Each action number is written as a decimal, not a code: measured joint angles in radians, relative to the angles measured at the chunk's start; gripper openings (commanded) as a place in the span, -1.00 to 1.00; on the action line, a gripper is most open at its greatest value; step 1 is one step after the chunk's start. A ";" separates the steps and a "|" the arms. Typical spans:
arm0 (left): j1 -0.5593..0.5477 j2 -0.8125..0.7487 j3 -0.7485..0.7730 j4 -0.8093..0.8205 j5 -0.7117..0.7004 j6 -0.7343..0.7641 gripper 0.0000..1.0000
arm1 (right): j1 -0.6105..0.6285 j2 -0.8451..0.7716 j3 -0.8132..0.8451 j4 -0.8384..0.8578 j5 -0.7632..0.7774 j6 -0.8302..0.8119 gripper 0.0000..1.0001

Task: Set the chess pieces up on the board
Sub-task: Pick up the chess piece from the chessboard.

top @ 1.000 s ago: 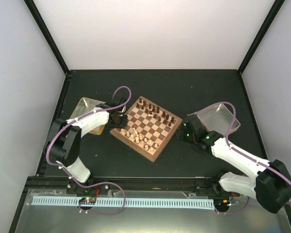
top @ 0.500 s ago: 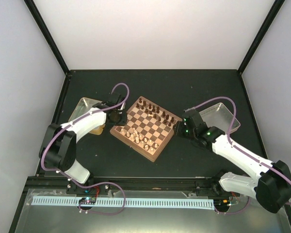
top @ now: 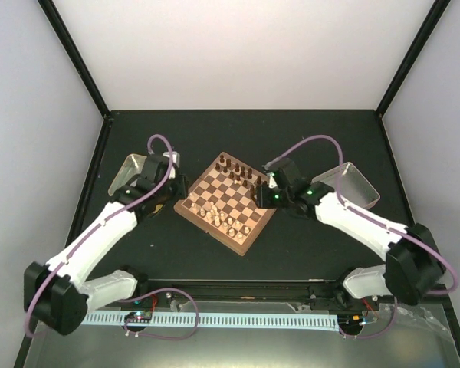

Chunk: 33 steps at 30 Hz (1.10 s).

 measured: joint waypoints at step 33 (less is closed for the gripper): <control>0.014 -0.312 -0.174 0.260 0.017 -0.133 -0.08 | 0.135 0.734 0.657 -0.161 -0.187 -0.299 -0.42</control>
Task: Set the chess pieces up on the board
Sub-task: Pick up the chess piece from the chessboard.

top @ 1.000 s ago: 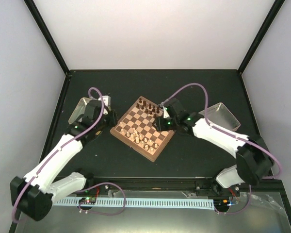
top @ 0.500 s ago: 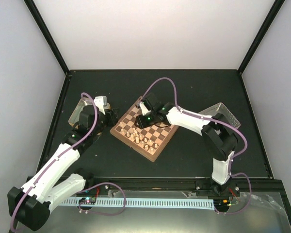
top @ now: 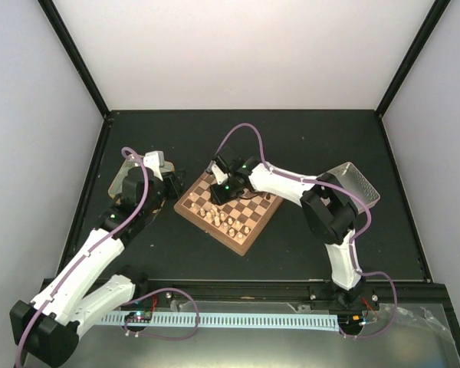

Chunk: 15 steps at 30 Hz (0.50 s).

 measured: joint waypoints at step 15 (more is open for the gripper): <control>0.005 0.019 0.013 -0.016 -0.002 -0.020 -0.08 | 0.018 0.032 0.015 -0.061 0.007 -0.024 -0.54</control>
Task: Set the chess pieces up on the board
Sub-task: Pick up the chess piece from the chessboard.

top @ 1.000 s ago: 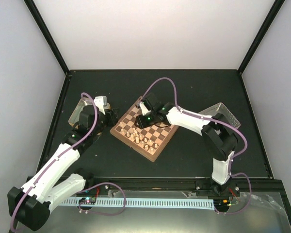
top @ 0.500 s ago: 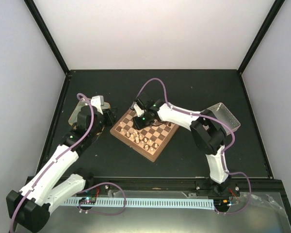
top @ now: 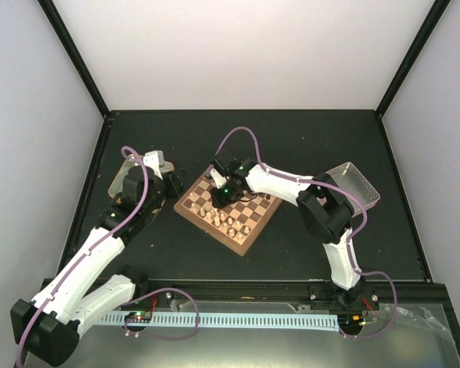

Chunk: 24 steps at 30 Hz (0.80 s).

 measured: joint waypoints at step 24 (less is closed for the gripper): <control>0.000 0.000 0.000 -0.020 0.000 -0.009 -0.08 | 0.014 0.051 0.084 -0.065 0.205 0.009 -0.69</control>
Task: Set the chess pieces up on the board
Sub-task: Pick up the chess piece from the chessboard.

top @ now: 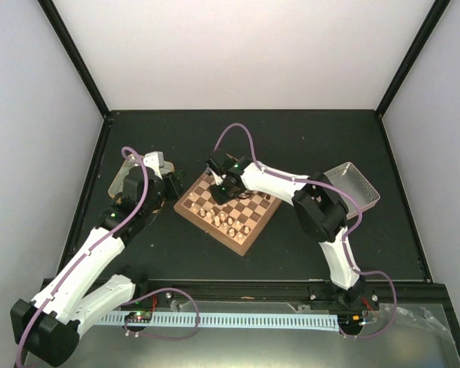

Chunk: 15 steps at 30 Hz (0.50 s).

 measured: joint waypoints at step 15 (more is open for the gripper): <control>0.000 0.000 0.000 0.000 0.000 -0.005 -0.07 | -0.015 0.000 -0.002 -0.050 0.019 -0.005 -0.34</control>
